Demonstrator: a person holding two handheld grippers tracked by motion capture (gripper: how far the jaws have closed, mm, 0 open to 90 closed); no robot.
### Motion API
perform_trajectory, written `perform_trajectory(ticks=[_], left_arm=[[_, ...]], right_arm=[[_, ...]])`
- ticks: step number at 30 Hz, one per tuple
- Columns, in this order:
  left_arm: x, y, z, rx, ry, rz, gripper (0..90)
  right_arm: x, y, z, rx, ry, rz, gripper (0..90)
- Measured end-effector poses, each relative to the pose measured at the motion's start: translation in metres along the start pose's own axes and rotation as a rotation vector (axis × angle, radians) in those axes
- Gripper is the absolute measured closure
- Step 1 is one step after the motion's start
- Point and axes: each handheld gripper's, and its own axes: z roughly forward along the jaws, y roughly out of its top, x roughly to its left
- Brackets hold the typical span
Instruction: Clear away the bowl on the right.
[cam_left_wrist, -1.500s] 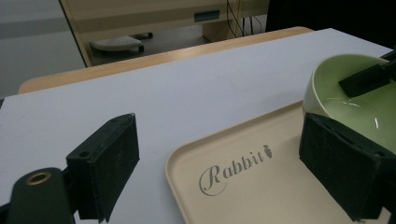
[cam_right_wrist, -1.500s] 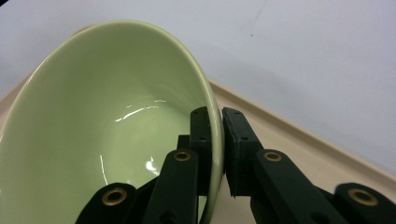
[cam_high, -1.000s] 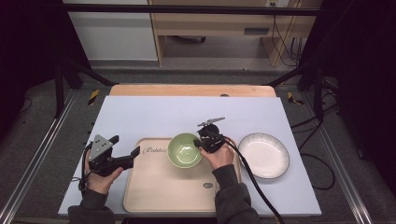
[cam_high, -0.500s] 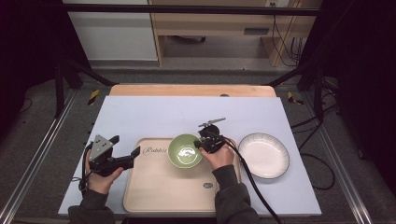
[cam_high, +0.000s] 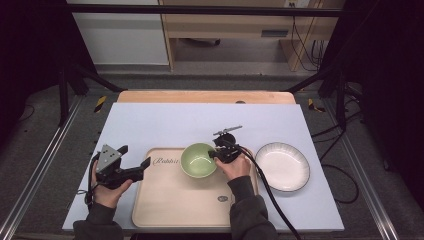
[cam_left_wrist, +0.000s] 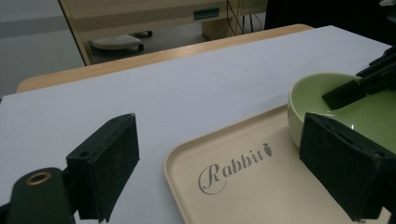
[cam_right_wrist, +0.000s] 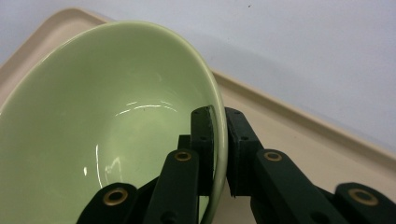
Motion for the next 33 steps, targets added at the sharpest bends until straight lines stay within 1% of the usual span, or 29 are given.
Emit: perform_trajectory(ticks=[2,4,14,20,21,22,23,25,28,30,31,32,33], left_arm=[[0.0,0.0,0.0,0.0,0.0,0.0,11.5],[0.0,0.0,0.0,0.001,-0.001,0.001,11.5],[0.0,0.0,0.0,0.001,-0.001,0.001,11.5],[0.0,0.0,0.0,0.0,-0.001,0.0,11.5],[0.0,0.0,0.0,0.001,-0.001,0.0,11.5],[0.0,0.0,0.0,-0.001,-0.001,0.0,11.5],[0.0,0.0,0.0,-0.002,-0.001,-0.001,11.5],[0.0,0.0,-0.001,-0.003,0.0,-0.001,11.5],[0.0,0.0,-0.001,-0.003,0.0,0.0,11.5],[0.0,0.0,0.0,-0.002,0.0,0.001,11.5],[0.0,0.0,0.0,-0.002,0.0,0.001,11.5],[0.0,0.0,0.0,-0.002,0.0,0.001,11.5],[0.0,0.0,0.0,-0.002,0.0,0.001,11.5]], right_arm=[[0.0,0.0,0.001,0.005,0.0,0.011,83.3],[-0.001,0.0,0.001,0.003,-0.001,0.002,83.4],[-0.003,-0.001,0.003,0.003,-0.004,0.0,83.3],[-0.002,-0.001,0.002,0.002,-0.01,-0.011,82.8],[-0.001,-0.001,0.002,0.001,-0.015,-0.003,81.9],[-0.001,-0.001,0.002,-0.006,-0.015,-0.021,79.9],[0.0,-0.001,0.001,-0.006,-0.013,-0.022,78.2],[0.002,-0.002,-0.001,-0.018,-0.02,-0.049,75.6],[0.004,-0.002,-0.005,-0.039,-0.022,-0.07,69.6],[0.005,-0.002,-0.008,-0.065,-0.038,-0.107,65.6],[0.005,-0.002,-0.008,-0.065,-0.038,-0.107,65.6],[0.007,-0.002,-0.012,-0.086,-0.056,-0.128,60.5],[0.007,-0.002,-0.012,-0.086,-0.056,-0.128,60.5]])
